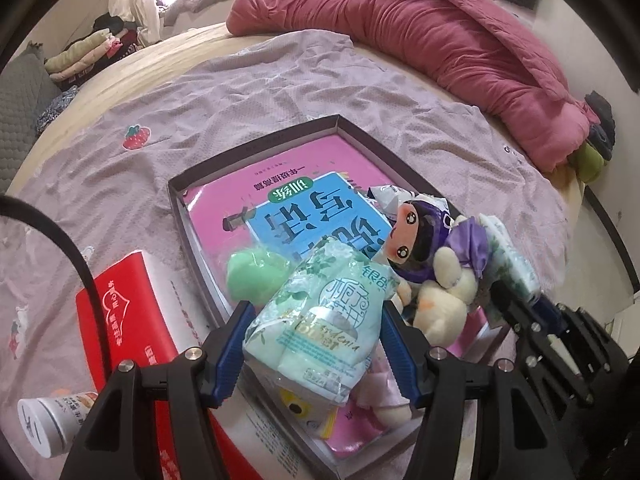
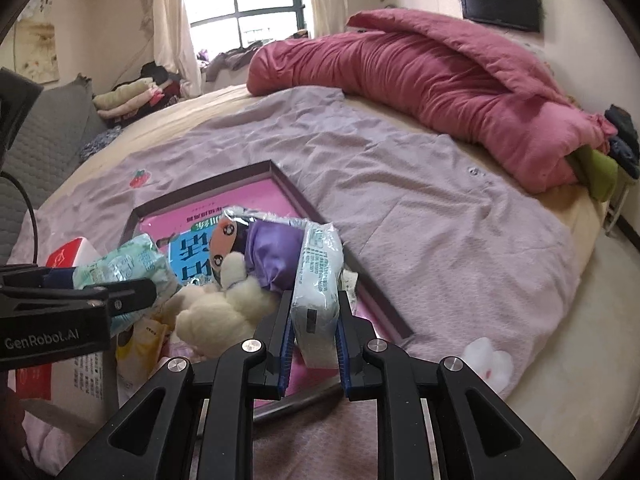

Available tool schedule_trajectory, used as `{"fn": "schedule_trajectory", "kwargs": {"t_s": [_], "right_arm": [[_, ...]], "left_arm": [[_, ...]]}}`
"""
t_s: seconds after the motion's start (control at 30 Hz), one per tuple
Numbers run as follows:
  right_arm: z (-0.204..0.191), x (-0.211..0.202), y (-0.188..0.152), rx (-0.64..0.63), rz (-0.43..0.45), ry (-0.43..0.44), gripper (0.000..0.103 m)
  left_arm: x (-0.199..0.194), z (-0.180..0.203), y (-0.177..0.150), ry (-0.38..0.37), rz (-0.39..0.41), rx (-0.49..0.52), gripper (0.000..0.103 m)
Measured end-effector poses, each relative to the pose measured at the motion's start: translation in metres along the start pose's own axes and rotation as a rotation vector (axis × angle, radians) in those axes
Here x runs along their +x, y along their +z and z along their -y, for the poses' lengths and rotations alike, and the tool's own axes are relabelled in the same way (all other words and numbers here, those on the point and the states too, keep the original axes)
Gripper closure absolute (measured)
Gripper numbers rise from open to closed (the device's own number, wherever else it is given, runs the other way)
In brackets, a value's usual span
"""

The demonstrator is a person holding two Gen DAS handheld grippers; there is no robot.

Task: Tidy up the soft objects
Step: 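Lower the wipes packet onto the tray and open the right tool while the left tool releases the green pack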

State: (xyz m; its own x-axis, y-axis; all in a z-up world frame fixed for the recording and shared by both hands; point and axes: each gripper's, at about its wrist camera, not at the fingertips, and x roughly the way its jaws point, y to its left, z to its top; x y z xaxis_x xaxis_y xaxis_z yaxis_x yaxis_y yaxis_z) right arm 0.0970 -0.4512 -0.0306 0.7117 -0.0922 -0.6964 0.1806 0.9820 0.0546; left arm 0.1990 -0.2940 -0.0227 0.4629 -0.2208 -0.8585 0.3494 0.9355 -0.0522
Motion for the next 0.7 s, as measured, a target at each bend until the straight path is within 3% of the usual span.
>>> {"fn": "schedule_trajectory", "kwargs": {"t_s": [0.3,0.5,0.57,0.7], "right_arm": [[-0.009,0.006,-0.009,-0.034,-0.02,0.048,0.079],[-0.007,-0.001,-0.011,-0.014,-0.002,0.082,0.067],[-0.005,-0.004,-0.012,-0.01,0.015,0.081,0.054],[-0.001,-0.011,-0.01,0.006,0.048,0.075,0.047]], "left_arm": [[0.009,-0.007,0.005,-0.017,-0.01,-0.026,0.04],[0.01,-0.005,0.005,-0.019,-0.011,-0.022,0.04],[0.01,-0.004,0.005,-0.022,-0.01,-0.021,0.04],[0.01,-0.002,0.006,-0.031,-0.01,-0.015,0.04]]}}
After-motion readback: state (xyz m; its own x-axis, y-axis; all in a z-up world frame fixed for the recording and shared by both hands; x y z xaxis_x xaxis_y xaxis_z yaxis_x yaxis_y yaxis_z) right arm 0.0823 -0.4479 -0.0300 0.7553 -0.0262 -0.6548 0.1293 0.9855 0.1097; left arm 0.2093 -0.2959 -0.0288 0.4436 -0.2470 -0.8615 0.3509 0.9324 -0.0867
